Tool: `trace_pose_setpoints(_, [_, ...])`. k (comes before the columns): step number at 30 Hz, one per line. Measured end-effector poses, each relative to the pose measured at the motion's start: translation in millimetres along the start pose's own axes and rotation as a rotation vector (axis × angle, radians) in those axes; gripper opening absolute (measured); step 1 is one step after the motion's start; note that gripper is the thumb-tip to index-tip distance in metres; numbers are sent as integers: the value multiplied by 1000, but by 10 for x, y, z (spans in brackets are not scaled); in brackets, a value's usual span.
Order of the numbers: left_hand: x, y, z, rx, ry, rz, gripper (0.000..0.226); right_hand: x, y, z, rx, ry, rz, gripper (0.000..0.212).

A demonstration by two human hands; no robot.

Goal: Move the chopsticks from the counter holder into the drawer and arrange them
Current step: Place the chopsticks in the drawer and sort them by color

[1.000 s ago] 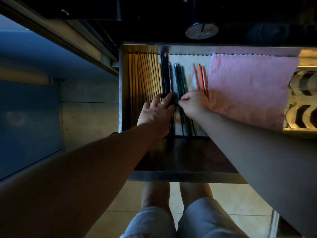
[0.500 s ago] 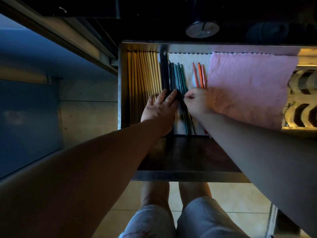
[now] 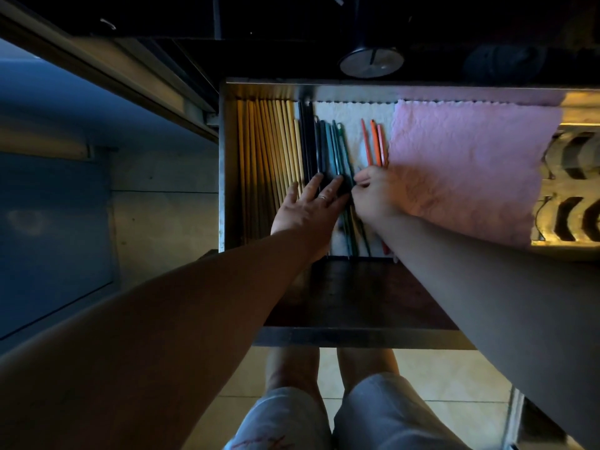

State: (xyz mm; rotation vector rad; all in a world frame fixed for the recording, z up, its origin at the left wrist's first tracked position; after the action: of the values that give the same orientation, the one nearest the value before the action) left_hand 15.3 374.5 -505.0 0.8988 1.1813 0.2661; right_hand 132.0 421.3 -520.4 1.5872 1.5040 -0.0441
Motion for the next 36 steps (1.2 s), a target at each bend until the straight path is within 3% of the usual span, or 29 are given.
trace_pose_setpoints(7, [-46, 71, -104, -55, 55, 71, 71, 19, -26, 20, 38, -74, -32, 27])
trace_pose_setpoints(13, [-44, 9, -112, -52, 96, 38, 78, -14, -31, 37, 33, -77, -75, 25])
trace_pose_setpoints(22, [29, -10, 15, -63, 138, 23, 79, -88, -10, 209, 128, -164, -327, 30])
trace_pose_setpoints(26, [25, 81, 88, -60, 168, 5, 76, -74, 168, 264, 205, -110, -217, 26])
trace_pose_setpoints(31, [71, 392, 289, -107, 185, 169, 58, 62, 565, 424, 188, -5, -31, 17])
trace_pose_setpoints(33, [122, 464, 386, -165, 199, 178, 45, 90, 668, 485, 177, -1, -32, 16])
trace_pose_setpoints(36, [228, 413, 495, -413, 264, 40, 35, 83, 665, 565, 219, -11, -134, 28])
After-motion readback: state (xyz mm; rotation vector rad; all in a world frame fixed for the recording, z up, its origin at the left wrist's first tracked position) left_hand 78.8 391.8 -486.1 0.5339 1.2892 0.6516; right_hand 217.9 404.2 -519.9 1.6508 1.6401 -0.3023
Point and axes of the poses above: each hand's wrist, its own x-axis towards the middle knuckle, its own y-axis out of the back of the hand, z = x × y, the point moved 8 cm from there along x, towards the middle knuckle, and after that the axes turned 11 degrees about x, right-handed, at the moved point
